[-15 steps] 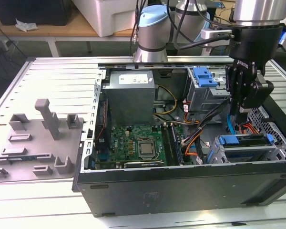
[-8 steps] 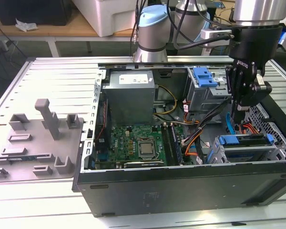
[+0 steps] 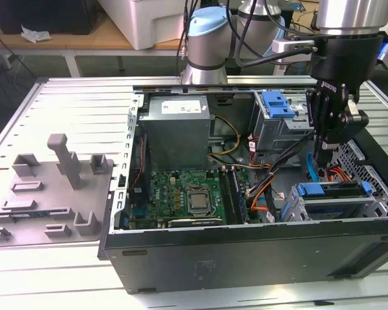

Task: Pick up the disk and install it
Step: 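Insert the second disk wire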

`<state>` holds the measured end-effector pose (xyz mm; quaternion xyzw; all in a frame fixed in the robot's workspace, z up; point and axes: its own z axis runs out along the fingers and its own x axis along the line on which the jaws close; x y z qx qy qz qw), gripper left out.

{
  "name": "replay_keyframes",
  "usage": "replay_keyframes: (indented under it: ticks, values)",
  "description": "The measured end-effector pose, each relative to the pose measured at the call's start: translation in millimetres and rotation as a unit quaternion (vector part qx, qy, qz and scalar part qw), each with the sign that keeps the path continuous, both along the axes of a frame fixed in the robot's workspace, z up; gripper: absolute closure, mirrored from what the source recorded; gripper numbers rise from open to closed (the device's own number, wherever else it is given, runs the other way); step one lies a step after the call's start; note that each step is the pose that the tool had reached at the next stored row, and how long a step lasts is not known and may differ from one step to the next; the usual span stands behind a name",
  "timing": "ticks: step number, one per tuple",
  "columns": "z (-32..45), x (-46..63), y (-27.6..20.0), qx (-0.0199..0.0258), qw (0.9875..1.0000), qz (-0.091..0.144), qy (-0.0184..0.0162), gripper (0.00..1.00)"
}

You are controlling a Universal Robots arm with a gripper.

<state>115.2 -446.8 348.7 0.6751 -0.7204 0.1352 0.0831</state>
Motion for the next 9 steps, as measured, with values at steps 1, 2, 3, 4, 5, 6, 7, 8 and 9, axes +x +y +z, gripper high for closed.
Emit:
replay_keyframes:
  ticks: [1,2,3,4,5,6,7,8,9]
  values:
    - [0.0,0.0,0.0,0.0000,1.0000,0.000,0.0000,0.84]
    - [0.0,0.0,0.1,0.0000,1.0000,0.000,0.0000,0.84]
    - [0.0,0.0,0.1,0.0000,1.0000,0.000,0.0000,0.84]
    - [0.0,0.0,0.1,0.0000,1.0000,0.000,0.0000,0.84]
    - [0.2,0.2,0.1,0.0001,1.0000,0.000,0.0003,0.84]
    - [0.4,0.5,0.1,0.0001,1.0000,0.000,0.0005,0.84]
    - [0.8,1.5,0.1,0.0004,1.0000,0.000,0.0011,0.84]
    - [0.9,2.5,0.1,0.0008,1.0000,0.000,0.0017,0.84]
    - [1.0,3.9,0.0,0.0011,1.0000,0.000,0.0028,0.84]
